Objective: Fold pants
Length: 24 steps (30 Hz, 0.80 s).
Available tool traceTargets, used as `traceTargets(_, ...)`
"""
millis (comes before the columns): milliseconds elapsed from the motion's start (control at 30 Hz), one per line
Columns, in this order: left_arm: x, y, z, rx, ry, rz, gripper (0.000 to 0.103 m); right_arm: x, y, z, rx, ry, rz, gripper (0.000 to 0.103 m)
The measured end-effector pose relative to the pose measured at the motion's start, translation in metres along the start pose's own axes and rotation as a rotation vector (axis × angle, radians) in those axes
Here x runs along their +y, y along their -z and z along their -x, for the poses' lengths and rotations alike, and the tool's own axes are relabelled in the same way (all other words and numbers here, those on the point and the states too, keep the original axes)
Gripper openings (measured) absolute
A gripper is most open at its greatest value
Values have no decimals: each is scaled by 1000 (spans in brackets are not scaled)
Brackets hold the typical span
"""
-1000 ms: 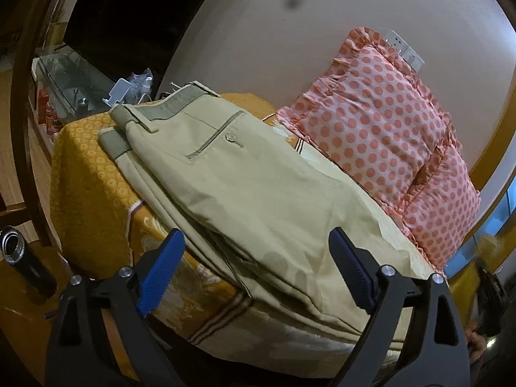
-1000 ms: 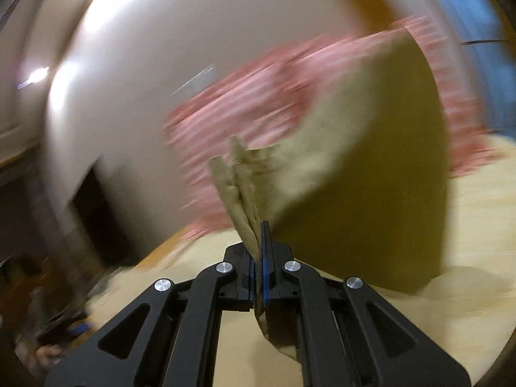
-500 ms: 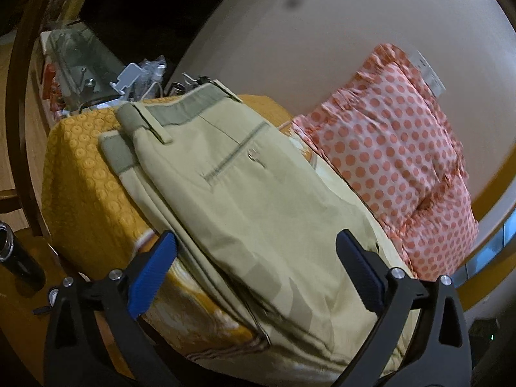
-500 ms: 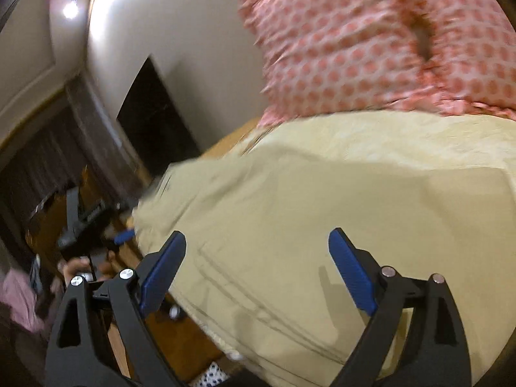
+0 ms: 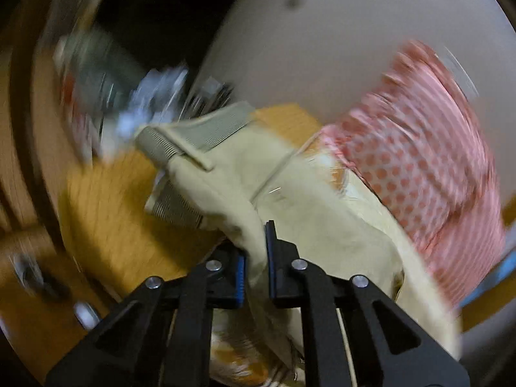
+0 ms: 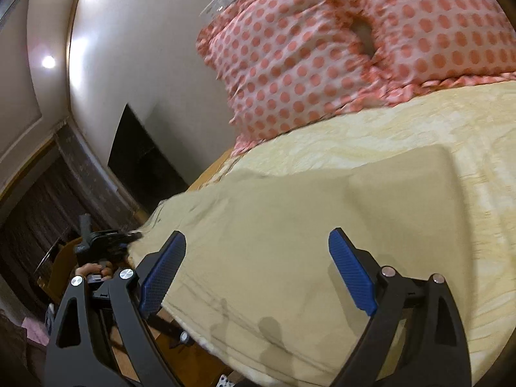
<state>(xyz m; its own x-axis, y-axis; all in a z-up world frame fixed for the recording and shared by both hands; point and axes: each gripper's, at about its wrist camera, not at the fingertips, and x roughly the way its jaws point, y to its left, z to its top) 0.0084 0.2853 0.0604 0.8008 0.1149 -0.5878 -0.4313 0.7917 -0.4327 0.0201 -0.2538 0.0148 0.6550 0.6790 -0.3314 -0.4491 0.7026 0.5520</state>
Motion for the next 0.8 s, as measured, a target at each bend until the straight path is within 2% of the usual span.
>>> traceTargets(67,-49,-8,17,-51,49,-146,7,-10,-5,11,-34,25,-13,92)
traceTargets(133,-107,-5,36,-88,136,-306,6,-22,-11,28,-86,54,-41,92)
traceTargets(200,-169,14,53,-113,236,-481,6,-34,-16,48,-144,80,-80,92)
traceTargets(267,-223,48,68,-100,375,-650,7,-45,-21,65,-195,106,-118,92)
traceTargets(333,-271,99,75,-39,518,-813,7,-55,-24,80,-229,132,-152,92)
traceTargets(400,-301,153,68,70,613,-938,8,-66,-25,91,-255,149,-191,93)
traceTargets(500,-311,218,50,204,621,-1083,9,-84,-26,94,-240,122,-279,93)
traceTargets(567,-302,236,45,284,639,-1106,10,-96,-27,87,-192,104,-329,93)
traceTargets(600,-294,235,47,316,661,-1087,17,-99,-29,81,-159,105,-338,93)
traceTargets(667,-278,216,59,285,694,-1024,23,-100,-31,68,-101,116,-331,93)
traceTargets(700,-267,202,67,244,701,-981,39,-101,-34,57,-54,124,-320,93)
traceTargets(733,-253,178,71,195,693,-910,60,-101,-36,48,-24,131,-311,92)
traceTargets(767,-239,156,69,158,665,-838,66,-101,-37,38,11,142,-300,90)
traceTargets(800,-231,143,64,151,637,-792,68,-101,-37,28,49,156,-289,83)
